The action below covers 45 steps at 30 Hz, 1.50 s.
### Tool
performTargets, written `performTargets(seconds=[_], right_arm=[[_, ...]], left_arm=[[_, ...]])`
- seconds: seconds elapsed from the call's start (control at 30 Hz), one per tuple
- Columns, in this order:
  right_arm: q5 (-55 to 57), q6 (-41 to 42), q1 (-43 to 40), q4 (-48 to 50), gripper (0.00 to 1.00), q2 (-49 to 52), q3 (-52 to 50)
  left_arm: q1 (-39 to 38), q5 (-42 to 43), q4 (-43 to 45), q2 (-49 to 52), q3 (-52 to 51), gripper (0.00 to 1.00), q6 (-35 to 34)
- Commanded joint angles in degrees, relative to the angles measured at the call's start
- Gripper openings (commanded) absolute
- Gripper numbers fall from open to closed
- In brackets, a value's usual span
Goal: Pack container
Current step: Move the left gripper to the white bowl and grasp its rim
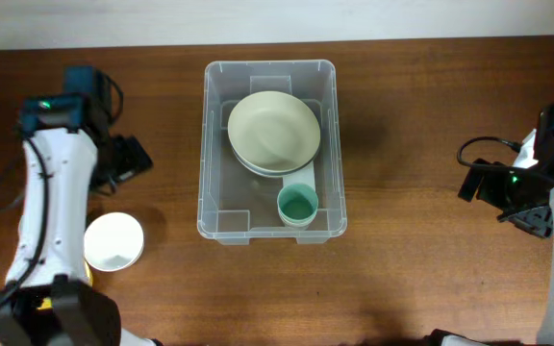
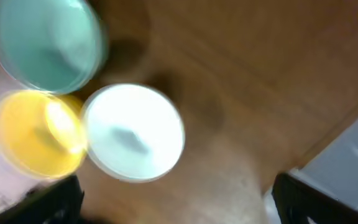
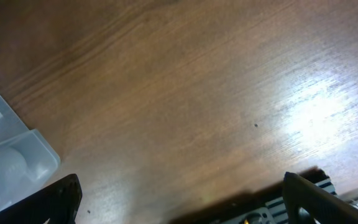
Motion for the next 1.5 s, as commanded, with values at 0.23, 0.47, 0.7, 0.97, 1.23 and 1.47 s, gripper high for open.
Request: performTargets(seconds=[0.23, 0.47, 0.7, 0.97, 1.23, 1.47], right_arm=[[0.09, -0.39, -0.15, 0.02, 0.99, -0.66, 0.87], [0.09, -0.39, -0.15, 0.00, 0.99, -0.66, 0.87], [0.09, -0.42, -0.15, -0.02, 0.99, -0.66, 0.87], [0.11, -0.42, -0.15, -0.17, 0.99, -0.66, 0.87], [0.11, -0.42, -0.15, -0.17, 0.99, -0.66, 0.87], [0.13, -0.42, -0.15, -0.13, 0.99, -0.66, 0.87]], left_arm=[[0.74, 4.68, 21.33, 0.22, -26.80, 0.99, 0.17], [2.47, 4.46, 27.50, 0.35, -30.18, 0.99, 1.77], [3.45, 5.99, 29.05, 4.63, -30.18, 0.99, 2.34], [3.45, 6.16, 29.55, 6.43, -30.16, 0.54, 2.34], [3.45, 6.12, 29.64, 6.43, -30.10, 0.02, 2.34], [3.26, 6.16, 28.15, 6.38, -26.47, 0.00, 2.36]])
